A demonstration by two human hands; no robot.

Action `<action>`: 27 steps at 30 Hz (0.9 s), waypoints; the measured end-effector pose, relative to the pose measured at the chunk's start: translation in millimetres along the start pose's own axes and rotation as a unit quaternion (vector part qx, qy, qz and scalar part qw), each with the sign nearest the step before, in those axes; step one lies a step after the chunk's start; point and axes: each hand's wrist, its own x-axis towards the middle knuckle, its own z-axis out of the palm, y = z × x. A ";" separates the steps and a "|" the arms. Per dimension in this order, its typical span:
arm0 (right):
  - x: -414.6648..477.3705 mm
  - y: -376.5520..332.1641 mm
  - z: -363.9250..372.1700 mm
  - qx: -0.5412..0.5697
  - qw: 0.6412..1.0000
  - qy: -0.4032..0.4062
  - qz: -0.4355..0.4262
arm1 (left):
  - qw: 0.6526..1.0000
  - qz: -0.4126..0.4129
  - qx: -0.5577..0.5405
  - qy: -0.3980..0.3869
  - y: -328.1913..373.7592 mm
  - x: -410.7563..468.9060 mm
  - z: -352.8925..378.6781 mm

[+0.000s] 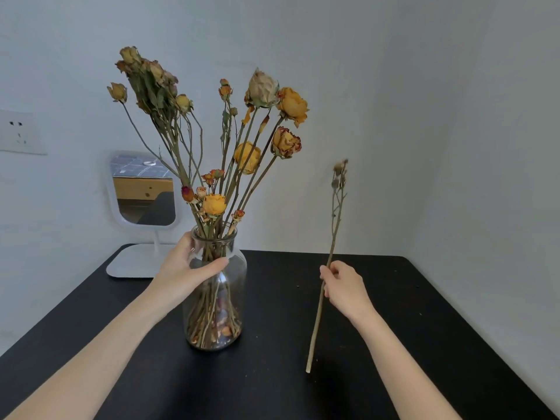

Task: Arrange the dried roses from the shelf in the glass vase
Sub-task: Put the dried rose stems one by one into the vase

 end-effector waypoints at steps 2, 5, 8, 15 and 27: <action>-6.9 -18.4 -9.4 0.060 0.998 0.005 -0.034 | 0.997 0.010 0.053 0.055 4.6 -1.4 6.5; -18.3 -47.6 -20.3 0.128 0.988 0.001 -0.089 | 0.989 0.036 0.026 0.138 11.7 -2.1 16.8; -27.1 -72.6 -27.1 0.158 0.977 0.009 -0.143 | 0.987 0.035 0.018 0.158 12.3 -1.7 17.1; -36.6 -106.7 -31.7 0.228 0.947 0.051 -0.220 | 0.991 0.035 0.025 0.130 8.2 -5.9 5.6; -39.1 -135.0 -24.5 0.229 0.914 0.098 -0.320 | 0.998 0.023 -0.032 -0.053 15.7 -7.9 -5.7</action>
